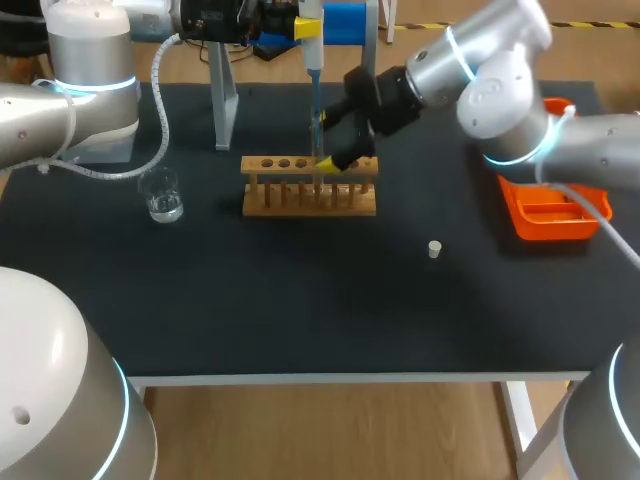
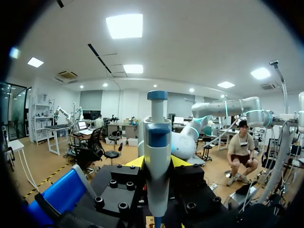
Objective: Invert the test tube, pick up the pipette, mount the tip to pipette, aspirate from beaker and dispense into the tube, eject the tip, return the pipette, and cap with the stopper.
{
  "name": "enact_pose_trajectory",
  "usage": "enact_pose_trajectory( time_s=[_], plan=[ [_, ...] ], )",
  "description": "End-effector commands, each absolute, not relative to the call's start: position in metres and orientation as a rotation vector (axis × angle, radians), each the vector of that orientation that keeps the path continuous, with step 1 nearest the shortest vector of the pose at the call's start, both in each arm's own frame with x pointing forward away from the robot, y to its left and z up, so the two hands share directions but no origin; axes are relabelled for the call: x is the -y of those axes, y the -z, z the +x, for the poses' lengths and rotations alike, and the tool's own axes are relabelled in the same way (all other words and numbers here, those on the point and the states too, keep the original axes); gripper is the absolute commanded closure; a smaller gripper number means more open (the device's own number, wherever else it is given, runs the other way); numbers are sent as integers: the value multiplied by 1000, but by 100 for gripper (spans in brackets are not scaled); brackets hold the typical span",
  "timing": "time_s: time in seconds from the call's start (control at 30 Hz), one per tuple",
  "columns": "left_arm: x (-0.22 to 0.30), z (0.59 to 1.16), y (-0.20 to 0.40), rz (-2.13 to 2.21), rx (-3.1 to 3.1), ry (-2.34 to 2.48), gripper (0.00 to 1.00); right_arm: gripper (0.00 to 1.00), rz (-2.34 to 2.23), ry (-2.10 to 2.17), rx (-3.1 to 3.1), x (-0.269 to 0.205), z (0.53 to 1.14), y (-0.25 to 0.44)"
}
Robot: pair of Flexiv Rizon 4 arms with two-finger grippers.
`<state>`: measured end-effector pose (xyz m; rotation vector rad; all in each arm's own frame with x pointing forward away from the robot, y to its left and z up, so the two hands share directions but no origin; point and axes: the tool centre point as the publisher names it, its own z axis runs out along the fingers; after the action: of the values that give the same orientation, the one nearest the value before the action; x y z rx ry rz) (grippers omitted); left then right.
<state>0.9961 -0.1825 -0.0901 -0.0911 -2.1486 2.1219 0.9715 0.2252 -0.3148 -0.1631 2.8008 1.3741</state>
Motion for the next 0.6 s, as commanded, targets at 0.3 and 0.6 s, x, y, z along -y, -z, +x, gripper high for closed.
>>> enact_pose_trajectory(
  time_s=[0.3,0.6],
  plan=[
    [183,996,90,-93,2148,-2121,100,0,-156,-1375,-2811,-232,979,324],
    [183,996,90,-93,2148,-2121,100,0,-154,-1376,-2810,-231,979,323]
  ],
)
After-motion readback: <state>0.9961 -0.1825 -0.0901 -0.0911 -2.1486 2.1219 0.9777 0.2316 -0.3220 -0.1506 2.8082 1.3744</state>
